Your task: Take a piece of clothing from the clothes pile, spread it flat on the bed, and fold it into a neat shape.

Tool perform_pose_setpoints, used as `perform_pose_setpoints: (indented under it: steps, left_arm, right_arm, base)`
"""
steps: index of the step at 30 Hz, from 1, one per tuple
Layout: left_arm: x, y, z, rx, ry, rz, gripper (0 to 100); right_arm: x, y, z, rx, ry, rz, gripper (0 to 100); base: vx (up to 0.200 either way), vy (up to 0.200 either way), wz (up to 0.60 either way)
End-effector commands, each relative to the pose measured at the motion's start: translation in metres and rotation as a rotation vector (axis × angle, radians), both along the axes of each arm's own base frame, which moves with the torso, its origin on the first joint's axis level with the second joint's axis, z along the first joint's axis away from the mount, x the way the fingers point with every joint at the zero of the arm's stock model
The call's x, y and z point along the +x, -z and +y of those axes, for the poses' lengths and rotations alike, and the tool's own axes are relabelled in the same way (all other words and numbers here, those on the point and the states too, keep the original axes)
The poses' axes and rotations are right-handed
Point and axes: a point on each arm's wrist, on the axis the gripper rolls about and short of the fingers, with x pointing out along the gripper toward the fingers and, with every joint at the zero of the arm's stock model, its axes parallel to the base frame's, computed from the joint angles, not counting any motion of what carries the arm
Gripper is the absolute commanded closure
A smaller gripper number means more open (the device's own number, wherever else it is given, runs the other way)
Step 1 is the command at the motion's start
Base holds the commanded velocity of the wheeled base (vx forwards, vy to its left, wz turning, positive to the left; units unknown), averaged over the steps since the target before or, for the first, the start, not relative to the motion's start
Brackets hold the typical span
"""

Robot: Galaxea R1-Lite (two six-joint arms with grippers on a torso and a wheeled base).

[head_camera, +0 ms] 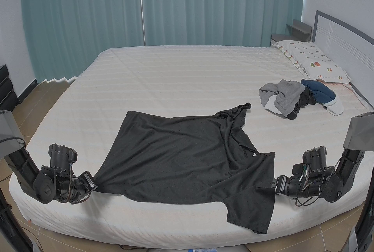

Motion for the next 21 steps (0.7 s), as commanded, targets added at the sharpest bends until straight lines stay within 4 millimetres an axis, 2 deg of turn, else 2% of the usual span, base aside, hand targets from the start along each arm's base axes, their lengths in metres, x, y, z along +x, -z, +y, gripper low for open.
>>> perform_pose_setpoints:
  steps: [1, 5, 6, 14, 21]
  left_arm:
    - [-0.001, 0.0, 0.0, 0.001, 0.0, 0.001, 100]
    - [-0.001, 0.0, 0.0, -0.001, 0.001, 0.001, 100]
    - [-0.001, 0.0, 0.0, -0.001, 0.001, 0.001, 100]
    - [-0.005, -0.001, 0.0, 0.009, 0.015, 0.009, 100]
    - [-0.02, -0.006, 0.001, 0.057, 0.079, 0.015, 100]
  right_arm:
    - [-0.003, 0.009, 0.006, -0.007, -0.023, 0.033, 0]
    - [-0.004, 0.015, 0.005, -0.057, 0.002, 0.041, 0]
    - [-0.003, 0.016, 0.005, -0.072, 0.013, 0.041, 100]
    - [-0.013, 0.011, -0.002, -0.108, 0.039, 0.069, 100]
    - [-0.031, -0.002, -0.03, -0.206, 0.022, 0.107, 100]
  base:
    - [0.0, 0.0, 0.0]
    - [0.0, 0.0, 0.0]
    - [0.0, 0.0, 0.0]
    - [0.0, 0.0, 0.0]
    - [0.0, 0.0, 0.0]
